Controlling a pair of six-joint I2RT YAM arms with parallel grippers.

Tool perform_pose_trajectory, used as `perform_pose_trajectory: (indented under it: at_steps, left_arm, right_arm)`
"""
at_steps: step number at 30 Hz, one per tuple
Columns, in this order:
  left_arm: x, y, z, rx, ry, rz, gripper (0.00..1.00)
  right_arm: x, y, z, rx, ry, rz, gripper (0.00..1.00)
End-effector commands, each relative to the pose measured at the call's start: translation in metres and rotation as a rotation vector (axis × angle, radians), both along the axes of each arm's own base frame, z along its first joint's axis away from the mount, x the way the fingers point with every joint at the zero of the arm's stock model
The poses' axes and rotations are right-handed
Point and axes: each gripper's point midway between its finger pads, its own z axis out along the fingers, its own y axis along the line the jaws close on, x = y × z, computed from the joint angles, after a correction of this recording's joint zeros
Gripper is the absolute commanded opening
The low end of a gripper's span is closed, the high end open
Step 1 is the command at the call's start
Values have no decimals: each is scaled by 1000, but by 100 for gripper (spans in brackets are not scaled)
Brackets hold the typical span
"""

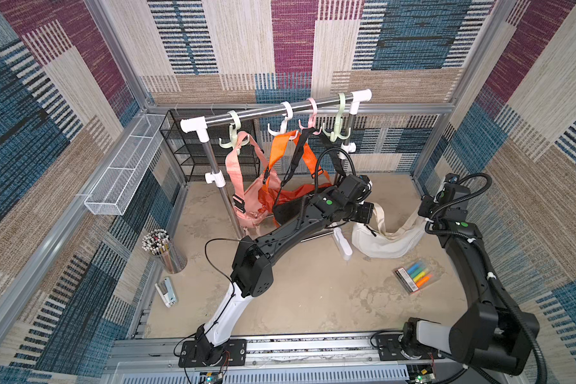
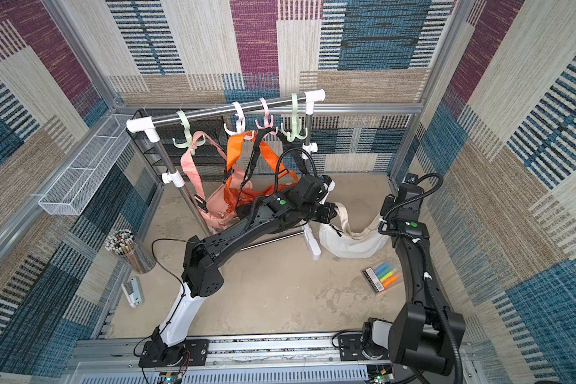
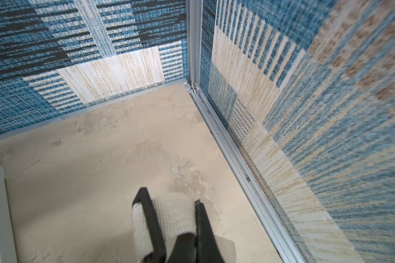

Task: Take the bag off the hook
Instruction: Place the bag at the center of the board.

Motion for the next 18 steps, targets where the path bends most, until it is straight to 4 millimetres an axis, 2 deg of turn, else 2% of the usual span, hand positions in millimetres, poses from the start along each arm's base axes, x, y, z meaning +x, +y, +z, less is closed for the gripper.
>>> perform_pose_trajectory:
  at_steps: [1, 4, 5, 8, 11, 18]
  left_arm:
    - [10, 5, -11, 85, -37, 25, 0]
    - [15, 0, -14, 81, -44, 25, 1]
    - [15, -1, -15, 81, -47, 24, 4]
    - [19, -1, -13, 84, -62, 32, 30]
    - [20, 0, -7, 81, -82, 30, 46]
    - [20, 2, 4, 68, -100, 31, 47]
  right_arm:
    - [17, -9, 7, 45, -78, -18, 0]
    - [33, -15, -5, 58, -62, -11, 0]
    - [37, -17, -9, 58, -53, -10, 0]
    - [51, -23, -21, 63, -24, 5, 0]
    - [63, -22, -31, 89, -12, 38, 0]
    - [81, -26, -55, 125, 16, 42, 0]
